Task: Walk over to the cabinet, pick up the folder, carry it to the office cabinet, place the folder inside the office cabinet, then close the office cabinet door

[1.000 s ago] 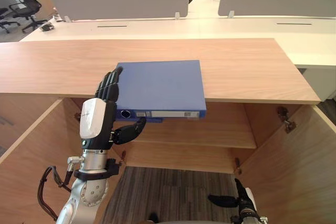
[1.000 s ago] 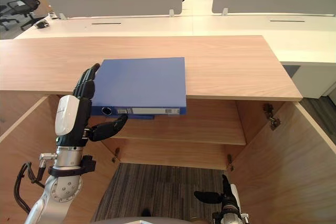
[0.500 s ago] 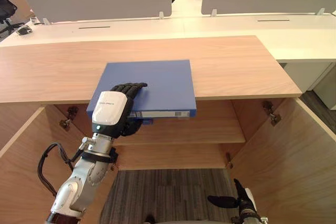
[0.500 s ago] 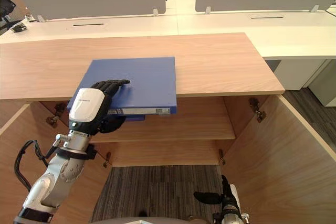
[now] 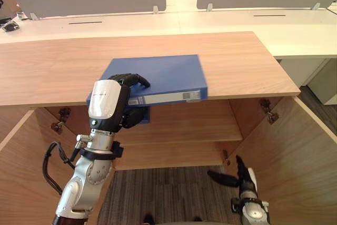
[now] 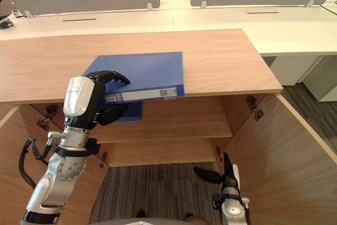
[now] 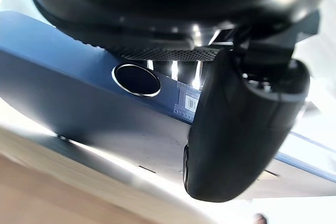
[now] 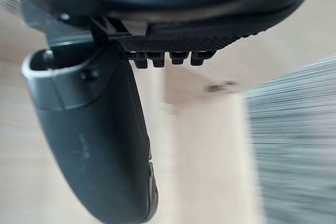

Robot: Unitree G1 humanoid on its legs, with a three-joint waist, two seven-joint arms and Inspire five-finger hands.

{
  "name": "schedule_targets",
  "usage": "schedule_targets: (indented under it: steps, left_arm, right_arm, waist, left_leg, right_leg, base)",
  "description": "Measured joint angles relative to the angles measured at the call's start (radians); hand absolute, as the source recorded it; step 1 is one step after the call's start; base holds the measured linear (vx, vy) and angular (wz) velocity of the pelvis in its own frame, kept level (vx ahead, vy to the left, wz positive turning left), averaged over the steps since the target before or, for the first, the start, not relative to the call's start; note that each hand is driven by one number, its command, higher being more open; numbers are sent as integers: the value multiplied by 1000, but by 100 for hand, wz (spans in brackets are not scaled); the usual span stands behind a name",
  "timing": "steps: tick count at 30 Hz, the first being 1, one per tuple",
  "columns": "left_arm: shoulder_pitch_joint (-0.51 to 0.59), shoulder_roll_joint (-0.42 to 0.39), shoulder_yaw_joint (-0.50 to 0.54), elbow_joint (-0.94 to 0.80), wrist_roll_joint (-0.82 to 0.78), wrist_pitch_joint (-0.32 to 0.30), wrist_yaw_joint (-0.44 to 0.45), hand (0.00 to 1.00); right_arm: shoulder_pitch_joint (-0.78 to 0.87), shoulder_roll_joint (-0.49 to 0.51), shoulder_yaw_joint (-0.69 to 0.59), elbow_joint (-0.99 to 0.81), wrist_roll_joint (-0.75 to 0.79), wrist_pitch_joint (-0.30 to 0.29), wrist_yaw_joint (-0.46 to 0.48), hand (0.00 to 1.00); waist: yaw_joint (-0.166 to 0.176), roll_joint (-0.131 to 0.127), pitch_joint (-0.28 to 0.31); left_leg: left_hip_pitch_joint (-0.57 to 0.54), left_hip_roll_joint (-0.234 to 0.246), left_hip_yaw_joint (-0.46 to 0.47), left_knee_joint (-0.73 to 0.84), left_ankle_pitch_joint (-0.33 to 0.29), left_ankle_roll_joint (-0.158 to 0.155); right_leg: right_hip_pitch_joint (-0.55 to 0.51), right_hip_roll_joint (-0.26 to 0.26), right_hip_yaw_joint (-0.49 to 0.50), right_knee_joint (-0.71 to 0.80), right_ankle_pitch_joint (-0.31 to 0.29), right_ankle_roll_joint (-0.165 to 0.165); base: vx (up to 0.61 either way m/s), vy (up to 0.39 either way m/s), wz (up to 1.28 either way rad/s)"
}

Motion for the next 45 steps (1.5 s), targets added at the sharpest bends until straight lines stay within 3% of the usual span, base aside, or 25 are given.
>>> schedule_targets:
  steps: [5,9,15,19,24,30,37,38,45]
  left_arm:
    - [36,-110,-85,-109,-252,-19,-17,0]
    - [51,-158,-108,-154,-572,-31,-32,0]
    - [58,-182,-106,-196,-928,-31,-91,0]
    - [77,-175,-106,-199,-1135,-29,-171,0]
    - [122,-135,-107,-183,-1266,-11,-285,0]
    - [154,-70,-109,-97,-1356,24,-373,0]
    - [163,62,-110,-33,-1421,68,-458,0]
    - [163,80,-109,-32,-1438,72,-469,0]
    - [156,130,-104,-5,-1487,72,-495,0]
  right_arm:
    - [27,85,-26,-299,87,-24,-7,100]
    - [51,120,-28,-514,155,-62,-18,100]
    - [46,112,-46,-736,186,-95,-22,100]
    - [-23,21,-6,-813,215,-115,9,100]
    - [-122,-122,66,-814,264,-124,98,100]
    - [-200,-294,112,-760,301,-126,179,100]
    - [-259,-483,175,-636,366,-125,253,100]
    - [-270,-505,184,-620,377,-125,265,0]
    - [-315,-590,230,-550,463,-125,308,0]
  waist:
    - [-5,-1,0]
    - [-22,-1,1]
    - [-25,-1,1]
    - [-24,-2,1]
    - [-17,-1,1]
    - [-14,-1,1]
    - [-9,-1,1]
    - [-7,-1,0]
    - [8,1,-2]
  left_leg:
    - [1,1,23,0,-4,3]
    - [5,1,49,0,-9,3]
    - [18,1,73,0,-17,3]
    - [28,0,89,0,-20,3]
    - [37,-1,90,0,-20,4]
    - [39,-5,77,0,-18,7]
    - [29,-11,50,-1,-10,13]
    - [28,-11,48,-1,-9,13]
    - [23,-12,43,-5,-5,13]
  right_leg:
    - [-10,1,20,1,6,2]
    - [-16,1,47,1,11,5]
    - [-16,1,69,3,13,8]
    - [-16,1,87,6,15,12]
    - [-7,0,88,6,17,14]
    - [3,-5,70,6,17,15]
    - [5,-11,49,5,17,15]
    - [4,-12,46,5,17,15]
    - [3,-12,38,5,17,16]
  base:
    - [-18,3,-12]
    - [3,14,-19]
    - [4,7,-13]
    - [-12,0,-11]
    - [-11,-4,-1]
    - [-19,-13,7]
    - [-13,-13,10]
    - [-12,-12,5]
    - [-8,-6,2]
